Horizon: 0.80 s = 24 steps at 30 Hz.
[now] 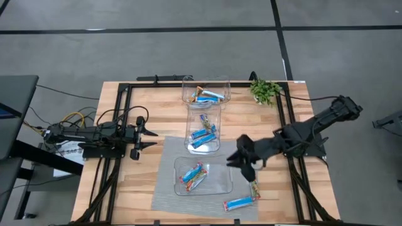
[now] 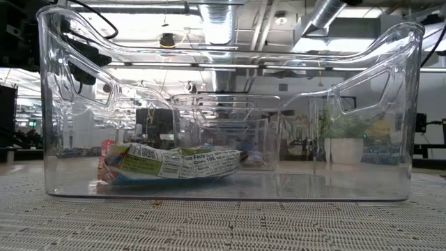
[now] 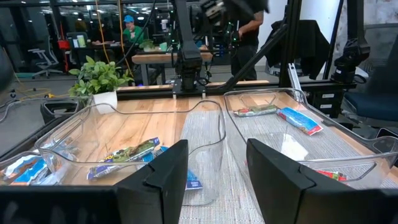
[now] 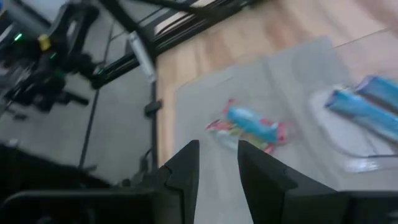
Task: Pick and place Granola Bars by type
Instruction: Put the red granola bar into the bottom transparent bin
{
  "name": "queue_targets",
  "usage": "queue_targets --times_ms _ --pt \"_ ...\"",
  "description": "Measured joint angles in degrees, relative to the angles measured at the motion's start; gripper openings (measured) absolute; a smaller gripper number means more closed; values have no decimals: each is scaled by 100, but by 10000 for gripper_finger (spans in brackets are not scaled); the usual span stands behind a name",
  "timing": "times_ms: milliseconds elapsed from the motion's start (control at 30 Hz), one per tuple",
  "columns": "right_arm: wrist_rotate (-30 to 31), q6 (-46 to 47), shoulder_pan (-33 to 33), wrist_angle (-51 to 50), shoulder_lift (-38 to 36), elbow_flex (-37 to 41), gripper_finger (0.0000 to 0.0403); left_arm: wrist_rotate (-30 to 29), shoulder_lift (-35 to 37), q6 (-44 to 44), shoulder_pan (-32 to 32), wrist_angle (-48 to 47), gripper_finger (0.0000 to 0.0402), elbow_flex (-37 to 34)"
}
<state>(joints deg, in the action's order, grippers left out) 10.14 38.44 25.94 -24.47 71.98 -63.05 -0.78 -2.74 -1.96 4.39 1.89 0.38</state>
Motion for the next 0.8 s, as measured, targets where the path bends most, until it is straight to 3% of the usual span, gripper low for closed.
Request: queue_targets --times_ms 267,467,667,800 --pt "-149 2 828 70 53 0 103 0 0 0 0 0 158 1" --pt "-36 2 1060 -8 53 0 103 0 0 0 0 0 158 -2" --pt "-306 -402 1244 -791 53 0 107 -1 0 0 0 0 158 0" --pt "-649 -705 1359 -1277 53 0 130 0 0 0 1 0 158 -2"
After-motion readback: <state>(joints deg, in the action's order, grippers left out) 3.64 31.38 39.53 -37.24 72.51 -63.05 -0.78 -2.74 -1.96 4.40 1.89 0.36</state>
